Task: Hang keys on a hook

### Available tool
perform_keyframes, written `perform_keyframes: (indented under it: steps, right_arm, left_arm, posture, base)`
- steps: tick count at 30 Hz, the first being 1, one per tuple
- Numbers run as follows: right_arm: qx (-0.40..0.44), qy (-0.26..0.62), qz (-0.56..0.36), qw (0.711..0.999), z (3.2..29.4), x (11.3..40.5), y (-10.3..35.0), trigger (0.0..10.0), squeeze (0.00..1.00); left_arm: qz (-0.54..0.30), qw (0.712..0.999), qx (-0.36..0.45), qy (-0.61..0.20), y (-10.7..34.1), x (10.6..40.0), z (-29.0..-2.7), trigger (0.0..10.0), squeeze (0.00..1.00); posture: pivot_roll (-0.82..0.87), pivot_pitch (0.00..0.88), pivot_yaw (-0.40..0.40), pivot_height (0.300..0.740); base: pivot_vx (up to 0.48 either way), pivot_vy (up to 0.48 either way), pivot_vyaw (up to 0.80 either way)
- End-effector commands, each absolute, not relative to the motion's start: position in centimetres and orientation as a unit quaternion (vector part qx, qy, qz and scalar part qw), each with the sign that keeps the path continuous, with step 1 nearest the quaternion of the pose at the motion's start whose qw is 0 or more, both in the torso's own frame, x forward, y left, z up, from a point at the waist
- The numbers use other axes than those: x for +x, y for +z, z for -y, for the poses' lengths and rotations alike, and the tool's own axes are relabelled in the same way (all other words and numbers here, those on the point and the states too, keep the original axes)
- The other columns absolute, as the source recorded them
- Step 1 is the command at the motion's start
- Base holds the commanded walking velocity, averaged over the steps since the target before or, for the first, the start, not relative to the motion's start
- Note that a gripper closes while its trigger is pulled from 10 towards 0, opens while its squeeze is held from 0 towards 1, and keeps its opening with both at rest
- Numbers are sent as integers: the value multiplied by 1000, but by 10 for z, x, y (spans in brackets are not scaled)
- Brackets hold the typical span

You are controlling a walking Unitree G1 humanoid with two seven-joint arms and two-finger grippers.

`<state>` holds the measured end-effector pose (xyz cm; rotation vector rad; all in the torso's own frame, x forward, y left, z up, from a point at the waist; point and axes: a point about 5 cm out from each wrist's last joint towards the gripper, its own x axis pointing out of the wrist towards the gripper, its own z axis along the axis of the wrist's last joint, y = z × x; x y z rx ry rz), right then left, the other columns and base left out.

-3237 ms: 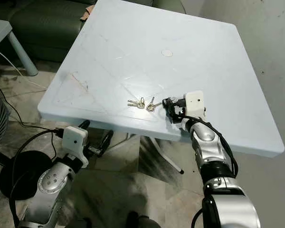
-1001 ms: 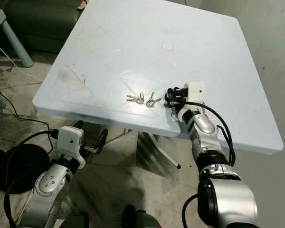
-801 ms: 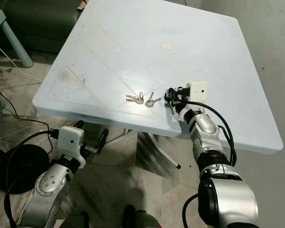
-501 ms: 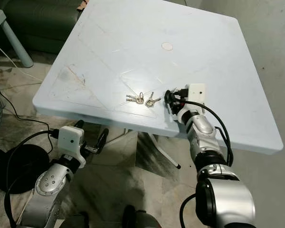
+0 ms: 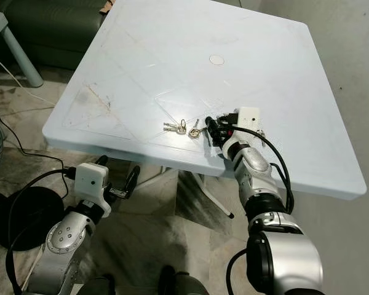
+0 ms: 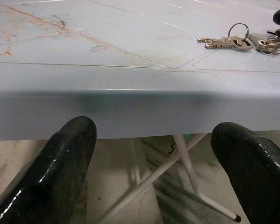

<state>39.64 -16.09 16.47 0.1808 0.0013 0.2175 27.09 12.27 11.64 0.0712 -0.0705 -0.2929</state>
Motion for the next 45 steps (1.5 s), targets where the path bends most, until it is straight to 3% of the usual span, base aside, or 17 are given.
perform_keyframes:
  steps: [1,2,3,4,5,39,45]
  right_arm:
    - [94,98,-6,991,163,398,169,10000,0]
    - [97,97,-10,990,162,399,168,8784,0]
    - [97,97,-10,990,162,399,168,8784,0]
    - [102,95,-4,990,162,399,169,1765,0]
    - [97,87,-2,991,162,399,170,0,0]
    - [58,68,-8,996,168,399,170,0,0]
    - [19,64,77,995,176,394,187,0,0]
  left_arm:
    - [28,988,36,-149,114,268,-121,10000,0]
    - [27,988,35,-148,114,268,-121,10000,0]
    - [27,988,35,-148,114,268,-121,10000,0]
    - [27,988,36,-148,114,267,-121,10000,0]
    - [27,988,35,-148,114,267,-121,10000,0]
    - [28,988,34,-145,113,267,-120,10000,0]
    - [32,988,33,-148,115,270,-119,10000,0]
  posture:
    - [245,264,-168,740]
    - [245,264,-168,740]
    - [245,264,-168,740]
    - [245,264,-168,740]
    - [245,264,-168,740]
    - [246,265,-175,740]
    - [236,242,-168,740]
  base:
    - [0,0,0]
    - [0,0,0]
    - [0,0,0]
    - [0,0,0]
    - [0,0,0]
    - [0,0,0]
    - [0,0,0]
